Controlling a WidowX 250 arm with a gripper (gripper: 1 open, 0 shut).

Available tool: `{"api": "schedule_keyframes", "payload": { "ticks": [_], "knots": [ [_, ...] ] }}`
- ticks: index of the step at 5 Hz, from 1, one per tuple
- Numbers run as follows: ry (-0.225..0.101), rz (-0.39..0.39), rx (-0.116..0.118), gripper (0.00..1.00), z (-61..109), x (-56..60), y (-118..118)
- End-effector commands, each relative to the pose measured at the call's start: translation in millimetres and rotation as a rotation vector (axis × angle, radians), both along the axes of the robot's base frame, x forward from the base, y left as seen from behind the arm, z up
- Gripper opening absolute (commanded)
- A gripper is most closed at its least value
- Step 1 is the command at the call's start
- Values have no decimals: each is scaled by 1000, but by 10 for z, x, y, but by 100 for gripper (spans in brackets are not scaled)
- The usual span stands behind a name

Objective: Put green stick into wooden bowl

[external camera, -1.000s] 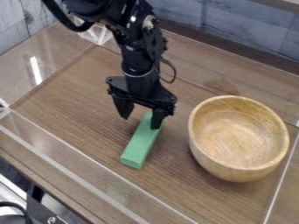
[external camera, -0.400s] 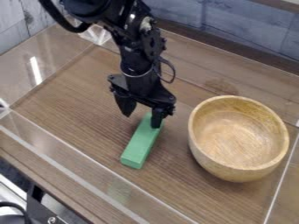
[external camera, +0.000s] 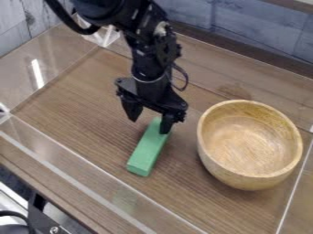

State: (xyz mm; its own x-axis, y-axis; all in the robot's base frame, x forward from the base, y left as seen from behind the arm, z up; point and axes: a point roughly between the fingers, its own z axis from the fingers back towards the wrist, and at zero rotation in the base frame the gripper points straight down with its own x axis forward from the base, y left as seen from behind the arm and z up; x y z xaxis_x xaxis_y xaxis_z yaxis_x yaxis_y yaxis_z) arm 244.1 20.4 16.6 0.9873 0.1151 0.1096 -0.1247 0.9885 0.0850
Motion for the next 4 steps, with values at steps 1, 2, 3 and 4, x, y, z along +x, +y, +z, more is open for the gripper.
{"api": "schedule_keyframes", "payload": {
  "ticks": [1,2,3,4],
  "knots": [
    [34,19,5,100,3,-103,-114],
    [35,28,6,100,40,-102,-148],
    [33,38,1,100,63,-83,-62],
    [29,47,-5,100,96,-62,25]
  ]
}}
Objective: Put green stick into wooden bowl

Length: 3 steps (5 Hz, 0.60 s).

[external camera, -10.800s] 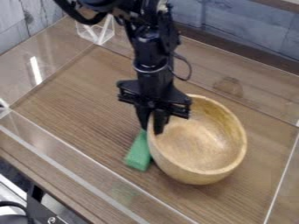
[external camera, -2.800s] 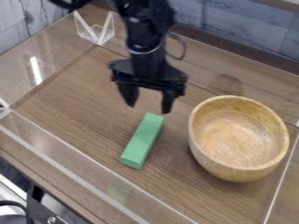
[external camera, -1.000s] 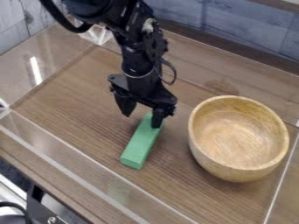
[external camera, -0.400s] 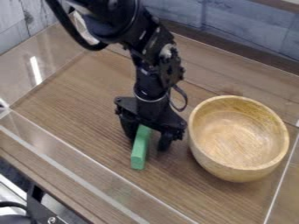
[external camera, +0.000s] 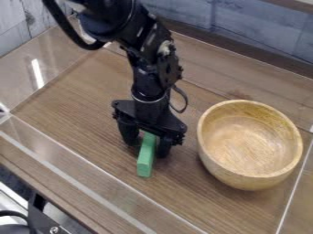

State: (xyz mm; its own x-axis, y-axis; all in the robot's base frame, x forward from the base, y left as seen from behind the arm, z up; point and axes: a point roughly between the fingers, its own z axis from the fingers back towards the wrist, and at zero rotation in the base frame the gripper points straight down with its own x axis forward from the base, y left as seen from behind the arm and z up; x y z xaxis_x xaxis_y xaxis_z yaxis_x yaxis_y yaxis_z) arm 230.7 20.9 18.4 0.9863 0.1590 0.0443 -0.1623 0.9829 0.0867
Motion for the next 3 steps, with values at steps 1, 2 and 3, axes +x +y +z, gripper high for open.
{"api": "schedule_keyframes", "payload": {
  "ticks": [1,2,3],
  "knots": [
    [-35,-54,1,0,86,-5,-11],
    [-35,-75,-1,0,124,-9,-135],
    [-59,-59,-10,0,334,19,-288]
  ]
}}
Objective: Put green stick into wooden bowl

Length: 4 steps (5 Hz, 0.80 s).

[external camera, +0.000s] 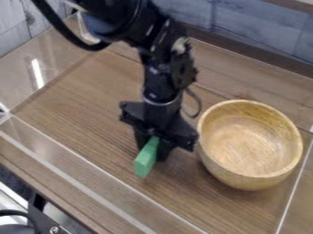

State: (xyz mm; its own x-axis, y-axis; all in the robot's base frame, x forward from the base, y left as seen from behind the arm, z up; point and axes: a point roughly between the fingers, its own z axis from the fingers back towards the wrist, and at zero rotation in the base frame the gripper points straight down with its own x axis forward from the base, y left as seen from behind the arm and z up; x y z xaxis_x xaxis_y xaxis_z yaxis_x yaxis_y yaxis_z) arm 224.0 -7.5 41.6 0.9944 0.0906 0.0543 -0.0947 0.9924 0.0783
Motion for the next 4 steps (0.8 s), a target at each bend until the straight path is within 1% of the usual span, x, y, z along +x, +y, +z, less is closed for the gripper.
{"api": "schedule_keyframes", "payload": {
  "ticks": [1,2,3,4],
  "knots": [
    [-67,29,-25,0,278,137,-203],
    [-82,57,-50,0,422,155,-268],
    [-106,79,-72,0,576,173,-312],
    [-131,179,-82,0,694,295,-390]
  ]
}}
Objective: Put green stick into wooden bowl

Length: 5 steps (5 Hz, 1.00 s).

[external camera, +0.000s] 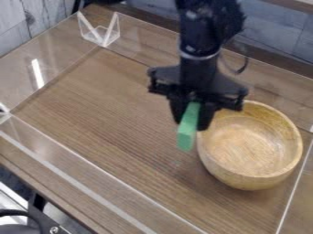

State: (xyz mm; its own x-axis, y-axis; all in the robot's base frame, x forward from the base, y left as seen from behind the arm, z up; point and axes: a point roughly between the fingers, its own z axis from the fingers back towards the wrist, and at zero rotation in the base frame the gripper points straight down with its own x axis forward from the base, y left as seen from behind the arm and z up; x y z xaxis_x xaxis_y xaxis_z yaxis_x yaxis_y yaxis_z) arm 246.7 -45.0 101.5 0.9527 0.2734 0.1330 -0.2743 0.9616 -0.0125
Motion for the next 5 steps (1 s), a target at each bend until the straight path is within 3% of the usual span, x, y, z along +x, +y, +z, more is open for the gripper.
{"api": "schedule_keyframes", "payload": {
  "ticks": [1,5],
  "knots": [
    [-41,84,-18,0,117,184,-134],
    [-35,152,-88,0,-47,310,-424]
  ]
}}
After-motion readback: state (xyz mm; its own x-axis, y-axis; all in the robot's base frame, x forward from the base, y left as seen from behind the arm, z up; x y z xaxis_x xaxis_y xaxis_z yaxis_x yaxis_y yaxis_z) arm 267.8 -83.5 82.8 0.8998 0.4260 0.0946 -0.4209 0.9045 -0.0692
